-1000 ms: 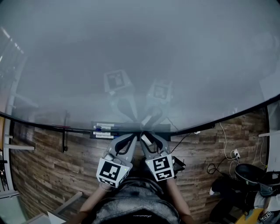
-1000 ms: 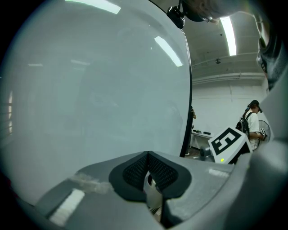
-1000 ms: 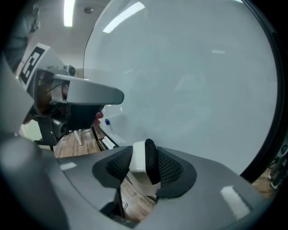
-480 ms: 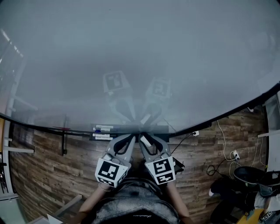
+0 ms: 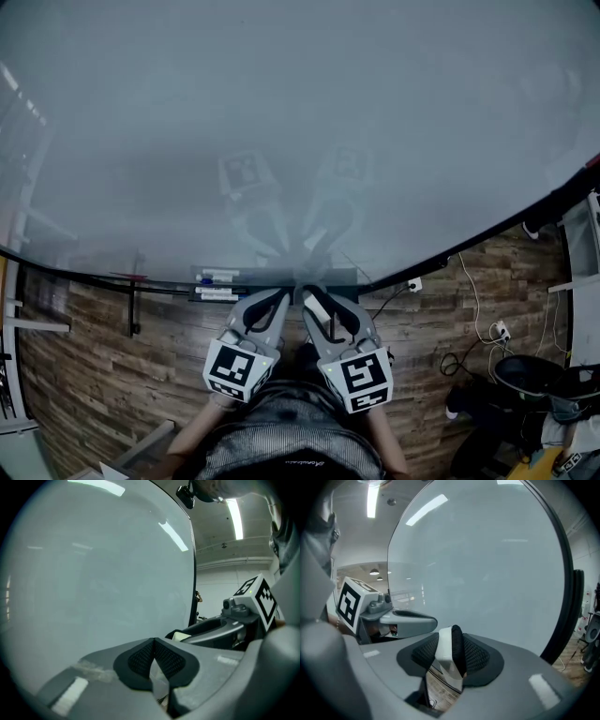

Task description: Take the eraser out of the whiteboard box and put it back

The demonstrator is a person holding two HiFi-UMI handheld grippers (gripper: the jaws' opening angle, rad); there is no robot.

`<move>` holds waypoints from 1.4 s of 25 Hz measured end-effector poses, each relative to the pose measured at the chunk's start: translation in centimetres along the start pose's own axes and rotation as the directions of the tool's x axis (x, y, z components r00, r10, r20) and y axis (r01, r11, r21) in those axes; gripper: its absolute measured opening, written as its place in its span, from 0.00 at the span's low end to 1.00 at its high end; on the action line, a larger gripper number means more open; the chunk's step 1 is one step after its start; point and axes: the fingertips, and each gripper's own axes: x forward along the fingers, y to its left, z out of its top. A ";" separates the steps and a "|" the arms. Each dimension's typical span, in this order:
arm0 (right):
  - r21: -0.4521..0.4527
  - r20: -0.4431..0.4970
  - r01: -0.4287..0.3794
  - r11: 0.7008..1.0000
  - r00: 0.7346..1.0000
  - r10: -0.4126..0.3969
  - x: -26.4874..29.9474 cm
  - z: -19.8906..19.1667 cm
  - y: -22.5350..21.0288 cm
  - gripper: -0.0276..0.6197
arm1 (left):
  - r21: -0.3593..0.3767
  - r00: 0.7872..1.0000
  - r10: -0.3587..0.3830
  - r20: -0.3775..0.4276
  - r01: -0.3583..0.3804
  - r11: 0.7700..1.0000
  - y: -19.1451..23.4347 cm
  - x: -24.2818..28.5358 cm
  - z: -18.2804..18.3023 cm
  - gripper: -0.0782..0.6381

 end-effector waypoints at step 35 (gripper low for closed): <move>-0.045 0.026 -0.001 0.999 1.000 0.002 -1.6 3.0 0.4 0.29 | 0.017 1.000 0.008 -0.001 -0.008 1.000 -0.6 -0.5 0.0 0.12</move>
